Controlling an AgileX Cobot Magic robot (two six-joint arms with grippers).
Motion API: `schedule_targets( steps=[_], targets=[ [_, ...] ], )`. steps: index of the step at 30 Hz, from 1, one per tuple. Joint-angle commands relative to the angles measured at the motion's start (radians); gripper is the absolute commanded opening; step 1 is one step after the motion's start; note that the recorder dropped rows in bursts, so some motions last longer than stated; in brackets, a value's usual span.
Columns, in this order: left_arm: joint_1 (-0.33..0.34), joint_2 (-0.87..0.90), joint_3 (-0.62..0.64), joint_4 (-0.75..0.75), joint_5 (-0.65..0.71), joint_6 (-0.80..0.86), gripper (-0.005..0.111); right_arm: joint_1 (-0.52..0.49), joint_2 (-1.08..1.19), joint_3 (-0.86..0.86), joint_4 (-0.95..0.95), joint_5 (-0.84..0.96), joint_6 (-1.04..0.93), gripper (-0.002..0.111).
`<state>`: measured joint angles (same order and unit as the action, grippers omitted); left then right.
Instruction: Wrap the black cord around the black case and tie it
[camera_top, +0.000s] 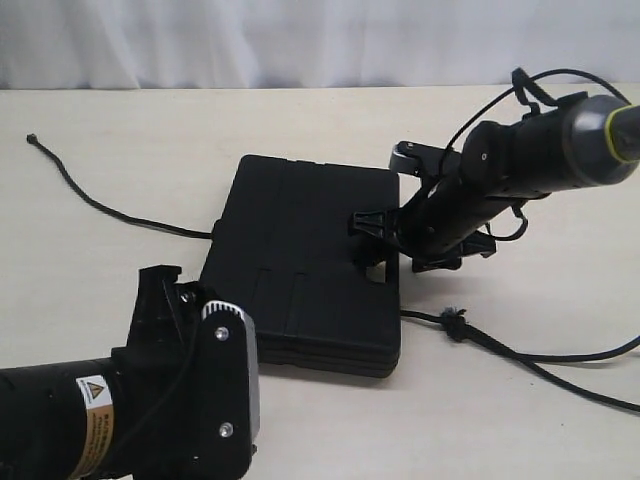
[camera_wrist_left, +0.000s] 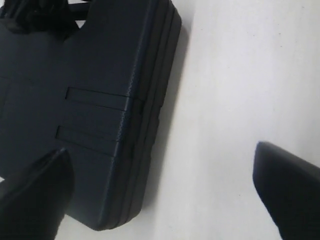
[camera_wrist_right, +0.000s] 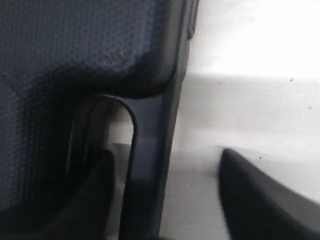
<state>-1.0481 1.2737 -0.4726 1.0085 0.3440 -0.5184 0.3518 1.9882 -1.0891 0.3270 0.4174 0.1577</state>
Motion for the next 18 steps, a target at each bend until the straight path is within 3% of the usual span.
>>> schedule_targets(
  steps=[1,3,18],
  targets=[
    [-0.006,0.047,0.003,0.033,-0.034,-0.009,0.092,-0.003,0.008,-0.003,0.084,-0.019,0.003,0.025],
    [-0.006,0.057,0.003,0.033,-0.028,-0.009,0.092,0.000,-0.004,-0.003,0.112,-0.009,0.003,0.006],
    [-0.006,0.059,0.003,0.132,-0.056,-0.009,0.092,0.000,-0.259,-0.003,0.315,0.140,0.003,0.004]
  ],
)
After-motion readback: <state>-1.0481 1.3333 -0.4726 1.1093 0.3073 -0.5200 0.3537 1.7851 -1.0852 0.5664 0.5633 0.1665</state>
